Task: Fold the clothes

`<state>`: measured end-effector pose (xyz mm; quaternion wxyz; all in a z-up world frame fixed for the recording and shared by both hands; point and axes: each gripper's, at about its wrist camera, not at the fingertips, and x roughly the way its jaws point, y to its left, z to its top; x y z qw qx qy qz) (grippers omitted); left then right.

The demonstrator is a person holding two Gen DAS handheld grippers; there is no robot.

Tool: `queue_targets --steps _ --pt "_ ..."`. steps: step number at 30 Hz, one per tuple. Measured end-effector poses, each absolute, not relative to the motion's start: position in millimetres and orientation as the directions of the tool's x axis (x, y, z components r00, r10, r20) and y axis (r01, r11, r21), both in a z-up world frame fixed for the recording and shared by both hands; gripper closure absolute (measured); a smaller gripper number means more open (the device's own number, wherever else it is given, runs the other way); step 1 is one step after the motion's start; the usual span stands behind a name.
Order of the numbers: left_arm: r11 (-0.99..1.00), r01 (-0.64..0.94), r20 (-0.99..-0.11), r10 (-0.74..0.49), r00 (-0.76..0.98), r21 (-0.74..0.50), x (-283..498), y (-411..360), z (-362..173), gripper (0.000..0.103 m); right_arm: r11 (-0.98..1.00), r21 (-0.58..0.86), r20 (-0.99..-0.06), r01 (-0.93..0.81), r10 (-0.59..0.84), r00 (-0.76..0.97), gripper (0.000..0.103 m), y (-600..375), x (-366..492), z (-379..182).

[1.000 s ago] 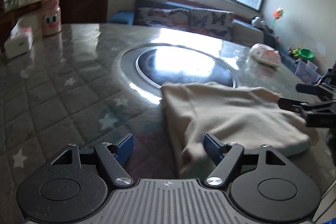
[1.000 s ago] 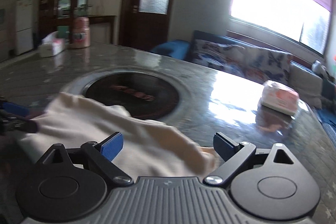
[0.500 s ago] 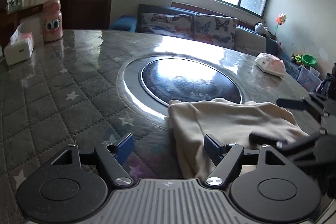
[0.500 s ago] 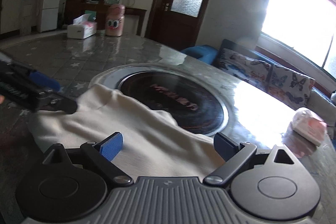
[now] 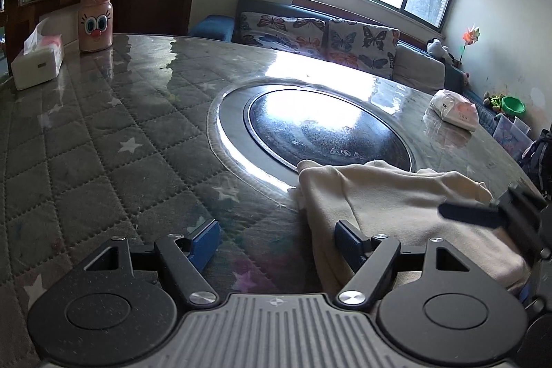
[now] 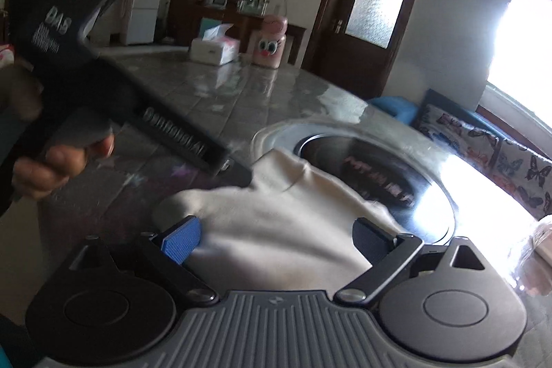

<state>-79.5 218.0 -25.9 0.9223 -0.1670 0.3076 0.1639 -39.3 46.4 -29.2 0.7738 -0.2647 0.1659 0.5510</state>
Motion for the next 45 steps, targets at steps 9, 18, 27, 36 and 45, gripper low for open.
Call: queue_targets --steps 9,18,27,36,45 --pt "0.875 -0.419 -0.612 0.197 0.766 -0.243 -86.1 225.0 -21.8 0.027 0.255 -0.195 -0.527 -0.947 0.787 0.32 0.008 33.1 -47.6 -17.3" --pt "0.897 -0.381 -0.607 0.176 0.775 -0.226 -87.0 214.3 -23.5 0.026 0.394 -0.183 -0.521 -0.9 0.738 0.429 0.008 19.8 -32.2 -13.3" --pt "0.901 -0.39 -0.61 0.202 0.767 -0.192 -90.3 213.9 -23.4 0.026 0.321 -0.206 -0.532 -0.924 0.756 0.381 0.009 18.9 -43.4 -22.6" --pt "0.926 -0.327 -0.594 0.158 0.788 -0.187 -100.7 196.2 -17.7 0.025 0.4 -0.226 -0.518 -0.888 0.723 0.457 0.009 7.4 -32.9 -17.1" --pt "0.921 -0.344 -0.618 0.165 0.769 -0.183 -101.3 198.9 -26.3 0.024 0.381 -0.192 -0.541 -0.904 0.727 0.422 0.009 0.5 -31.3 -24.1"
